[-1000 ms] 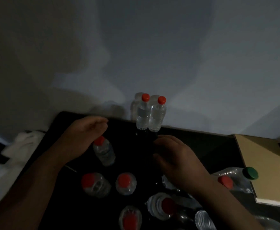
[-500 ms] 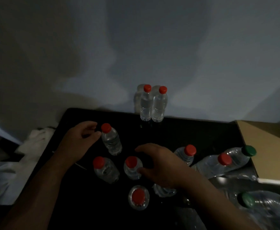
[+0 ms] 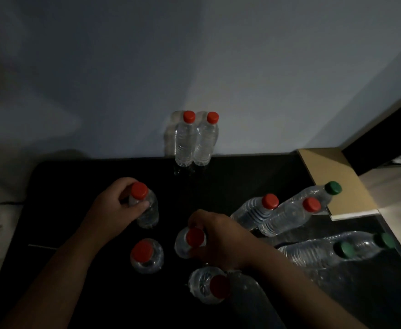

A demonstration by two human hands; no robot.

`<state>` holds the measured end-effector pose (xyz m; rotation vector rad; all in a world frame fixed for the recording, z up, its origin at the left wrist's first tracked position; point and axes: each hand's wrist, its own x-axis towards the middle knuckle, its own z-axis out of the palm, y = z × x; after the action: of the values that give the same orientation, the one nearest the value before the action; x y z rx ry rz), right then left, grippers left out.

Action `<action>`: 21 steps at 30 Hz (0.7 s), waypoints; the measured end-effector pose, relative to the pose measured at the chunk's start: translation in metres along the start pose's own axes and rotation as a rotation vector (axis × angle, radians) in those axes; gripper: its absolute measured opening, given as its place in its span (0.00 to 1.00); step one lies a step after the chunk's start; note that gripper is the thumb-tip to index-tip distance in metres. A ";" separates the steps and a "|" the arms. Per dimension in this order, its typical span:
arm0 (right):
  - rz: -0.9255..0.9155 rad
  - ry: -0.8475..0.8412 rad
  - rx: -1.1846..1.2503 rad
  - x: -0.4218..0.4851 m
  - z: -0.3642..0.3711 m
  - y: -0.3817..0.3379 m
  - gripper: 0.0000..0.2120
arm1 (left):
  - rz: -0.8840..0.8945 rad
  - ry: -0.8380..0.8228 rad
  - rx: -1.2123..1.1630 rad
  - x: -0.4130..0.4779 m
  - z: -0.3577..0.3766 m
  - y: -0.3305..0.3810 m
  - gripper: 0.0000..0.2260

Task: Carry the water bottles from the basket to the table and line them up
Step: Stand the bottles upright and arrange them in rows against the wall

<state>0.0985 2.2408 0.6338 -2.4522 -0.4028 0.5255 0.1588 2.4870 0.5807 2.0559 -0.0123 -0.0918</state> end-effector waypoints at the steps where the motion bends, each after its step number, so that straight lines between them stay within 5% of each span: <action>1: 0.020 -0.001 -0.002 0.000 0.002 -0.001 0.20 | -0.002 0.001 0.006 0.001 0.001 -0.001 0.20; 10: 0.287 0.256 0.246 0.006 0.027 0.004 0.17 | 0.013 0.056 0.038 0.008 0.011 -0.006 0.21; 21: 0.298 0.544 0.371 0.022 -0.042 0.012 0.12 | 0.094 0.126 -0.047 0.028 0.028 0.008 0.15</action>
<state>0.1389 2.2199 0.6513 -2.1783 0.2650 0.0254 0.1846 2.4575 0.5732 2.0070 -0.0281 0.0950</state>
